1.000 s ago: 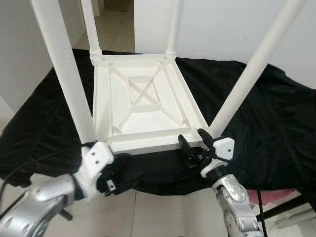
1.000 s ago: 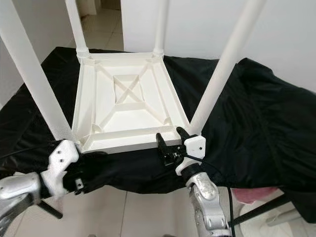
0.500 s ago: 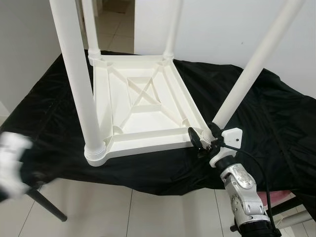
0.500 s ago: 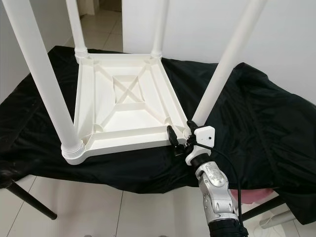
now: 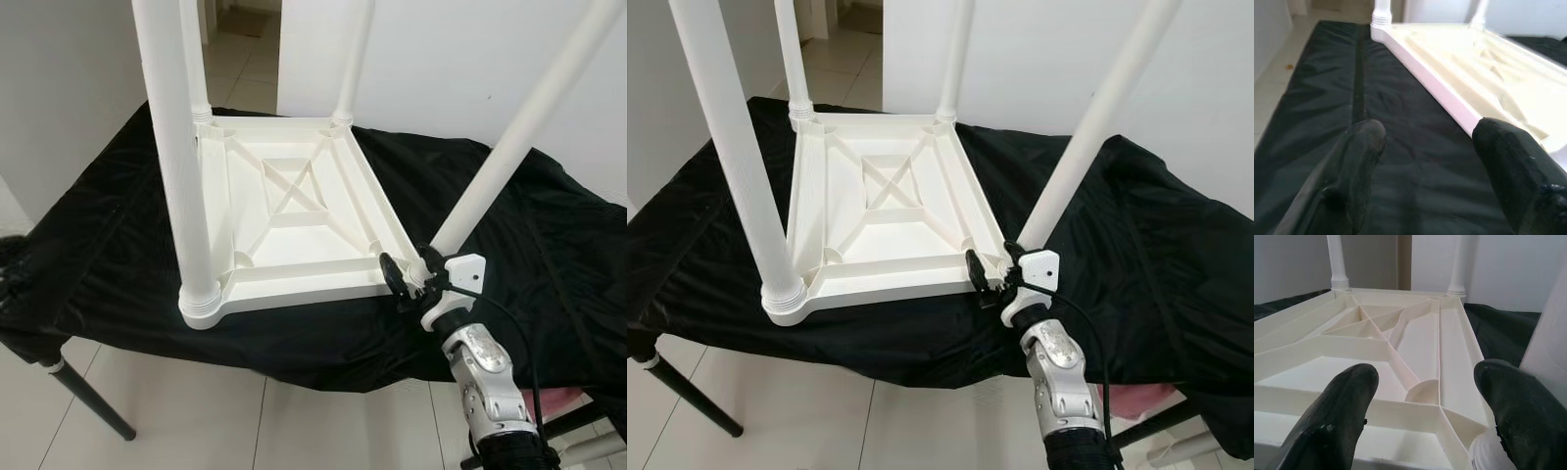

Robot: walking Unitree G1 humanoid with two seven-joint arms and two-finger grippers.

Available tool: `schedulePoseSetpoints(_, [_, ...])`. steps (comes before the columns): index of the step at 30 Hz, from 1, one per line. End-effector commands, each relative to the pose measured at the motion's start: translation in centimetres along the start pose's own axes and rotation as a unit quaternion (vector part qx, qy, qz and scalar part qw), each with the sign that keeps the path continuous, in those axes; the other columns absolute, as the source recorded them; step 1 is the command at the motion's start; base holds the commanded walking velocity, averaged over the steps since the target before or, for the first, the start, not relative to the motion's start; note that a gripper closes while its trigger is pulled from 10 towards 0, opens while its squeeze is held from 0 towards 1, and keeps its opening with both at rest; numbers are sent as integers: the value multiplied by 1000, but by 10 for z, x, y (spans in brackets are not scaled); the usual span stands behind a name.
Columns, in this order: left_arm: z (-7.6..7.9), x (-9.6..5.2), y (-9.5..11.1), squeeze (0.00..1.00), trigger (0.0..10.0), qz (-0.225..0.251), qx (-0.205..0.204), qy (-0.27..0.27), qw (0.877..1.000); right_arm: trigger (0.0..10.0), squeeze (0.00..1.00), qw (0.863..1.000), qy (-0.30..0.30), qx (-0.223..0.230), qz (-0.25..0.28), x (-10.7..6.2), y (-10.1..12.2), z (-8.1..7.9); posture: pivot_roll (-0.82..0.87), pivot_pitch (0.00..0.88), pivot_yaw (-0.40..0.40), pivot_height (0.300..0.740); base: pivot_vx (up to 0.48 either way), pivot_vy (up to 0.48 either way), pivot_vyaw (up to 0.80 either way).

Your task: Building children table

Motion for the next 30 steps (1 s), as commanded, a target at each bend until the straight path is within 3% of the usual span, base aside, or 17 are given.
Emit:
schedulePoseSetpoints(1, [-4, 8, -2, 0, 10000, -6, 11, 21, 1000, 10000, 0, 1000, 1, 3, 2, 0, 1, 1, 73, 0, -55, 740, 0, 0, 0])
schedulePoseSetpoints(2, [-8, 22, 3, 0, 10000, 9, 19, 29, 999, 10000, 0, 1000, 6, 5, 0, 0, 0, -1, 65, 0, -53, 740, 0, 0, 0])
schedulePoseSetpoints(4, [-8, 22, 3, 0, 10000, 9, 19, 29, 999, 10000, 0, 1000, 6, 5, 0, 0, 0, -1, 65, 0, -53, 740, 0, 0, 0])
schedulePoseSetpoints(5, [-12, 37, 11, 0, 10000, 31, 15, 36, 999, 10000, 0, 1000, 5, 10, -1, -2, -2, -3, 59, 0, -51, 740, 0, 0, 0])
schedulePoseSetpoints(6, [-12, 37, 11, 0, 10000, 31, 15, 36, 999, 10000, 0, 1000, 5, 10, -1, -2, -2, -3, 59, 0, -51, 740, 0, 0, 0])
schedulePoseSetpoints(7, [-15, 51, 18, 0, 10000, 52, 10, 42, 998, 10000, 0, 1000, 3, 20, -1, -5, -4, -4, 53, 0, -47, 740, 0, 0, 0])
schedulePoseSetpoints(8, [-15, 51, 18, 0, 10000, 52, 10, 42, 998, 10000, 0, 1000, 3, 20, -1, -5, -4, -4, 53, 0, -47, 740, 0, 0, 0])
schedulePoseSetpoints(9, [-14, 66, 27, 0, 10000, 71, 14, 37, 997, 10000, 0, 1000, 2, 26, -4, -9, -6, -7, 40, 0, -43, 740, 0, 0, 0])
schedulePoseSetpoints(10, [-14, 66, 27, 0, 10000, 71, 14, 37, 997, 10000, 0, 1000, 2, 26, -4, -9, -6, -7, 40, 0, -43, 740, 0, 0, 0])
schedulePoseSetpoints(13, [-9, 87, 38, 0, 10000, 91, 25, 21, 995, 10000, 0, 999, 1, 34, -9, -17, -11, -11, 26, 0, -33, 740, 0, 0, 0])
schedulePoseSetpoints(15, [7, 109, 49, 0, 10000, 111, 31, -10, 993, 10000, 0, 999, -7, 42, -17, -25, -19, -16, 4, 0, -20, 740, 0, 0, 0])
schedulePoseSetpoints(16, [7, 109, 49, 0, 10000, 111, 31, -10, 993, 10000, 0, 999, -7, 42, -17, -25, -19, -16, 4, 0, -20, 740, 0, 0, 0])
schedulePoseSetpoints(18, [26, 127, 58, 0, 10000, 130, 39, -52, 989, 10000, 0, 998, -15, 57, -22, -31, -25, -22, -17, 0, -8, 740, 0, 0, 0])
schedulePoseSetpoints(20, [26, 127, 58, 0, 10000, 130, 39, -52, 989, 10000, 0, 998, -15, 57, -22, -31, -25, -22, -17, 0, -8, 740, 0, 0, 0])
schedulePoseSetpoints(23, [52, 143, 62, 0, 10000, 143, 54, -107, 982, 10000, 0, 997, -22, 72, -28, -37, -30, -30, -29, 0, -5, 740, 0, 0, 0])
schedulePoseSetpoints(28, [74, 154, 61, 0, 10000, 151, 59, -150, 975, 10000, 0, 996, -36, 65, -41, -42, -38, -34, -49, 0, -2, 740, 0, 0, 0])
schedulePoseSetpoints(30, [94, 160, 58, 0, 10000, 156, 64, -186, 968, 10000, 0, 995, -56, 75, -45, -45, -43, -34, -52, 0, -4, 740, 0, 0, 0])
Point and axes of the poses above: a point about 5 cm out from each wrist's last joint towards the gripper, its own x axis pointing out of the wrist towards the gripper, its own y axis along the axis of the wrist's last joint, z = x × y, the point moved 3 cm from there along x, pointing out of the wrist towards the gripper, and after that the axes turned 13 degrees about x, right-handed, at the moved point
